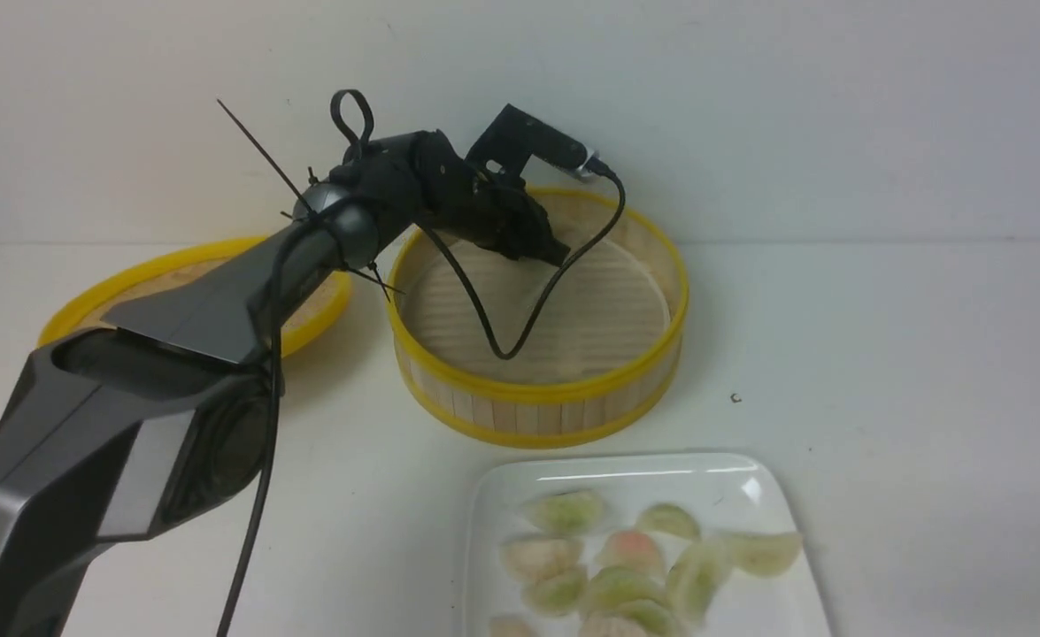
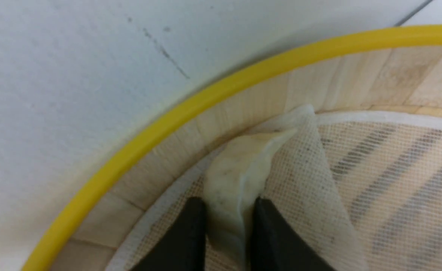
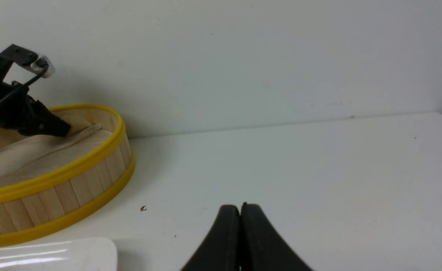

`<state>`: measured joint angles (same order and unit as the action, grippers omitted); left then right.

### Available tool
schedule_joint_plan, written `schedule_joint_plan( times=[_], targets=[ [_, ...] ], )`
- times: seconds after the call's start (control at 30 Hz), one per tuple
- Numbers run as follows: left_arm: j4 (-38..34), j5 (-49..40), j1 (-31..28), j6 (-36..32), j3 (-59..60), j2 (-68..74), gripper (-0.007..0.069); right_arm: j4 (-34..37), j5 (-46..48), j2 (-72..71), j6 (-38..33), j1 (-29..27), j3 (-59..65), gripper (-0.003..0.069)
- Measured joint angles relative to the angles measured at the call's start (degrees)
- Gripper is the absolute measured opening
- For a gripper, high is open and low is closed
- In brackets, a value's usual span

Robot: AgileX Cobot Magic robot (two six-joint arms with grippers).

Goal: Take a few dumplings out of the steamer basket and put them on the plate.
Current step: Use the left arm to grab a dumpling from the steamer, then use the left arm to put the dumpling into the plate

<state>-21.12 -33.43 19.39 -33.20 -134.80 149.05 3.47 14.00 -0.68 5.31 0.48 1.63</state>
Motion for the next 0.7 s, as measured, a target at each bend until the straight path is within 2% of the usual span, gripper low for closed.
schedule_joint_plan(
  times=[0.23, 0.7],
  targets=[
    [0.39, -6.55, 0.00, 0.39, 0.00, -4.79, 0.0123, 0.00, 0.00, 0.00, 0.00, 0.00, 0.00, -0.0010],
    [2.06, -33.96, 0.00, 1.91, 0.00, -12.07, 0.0123, 0.00, 0.00, 0.00, 0.00, 0.00, 0.00, -0.0010]
  ],
)
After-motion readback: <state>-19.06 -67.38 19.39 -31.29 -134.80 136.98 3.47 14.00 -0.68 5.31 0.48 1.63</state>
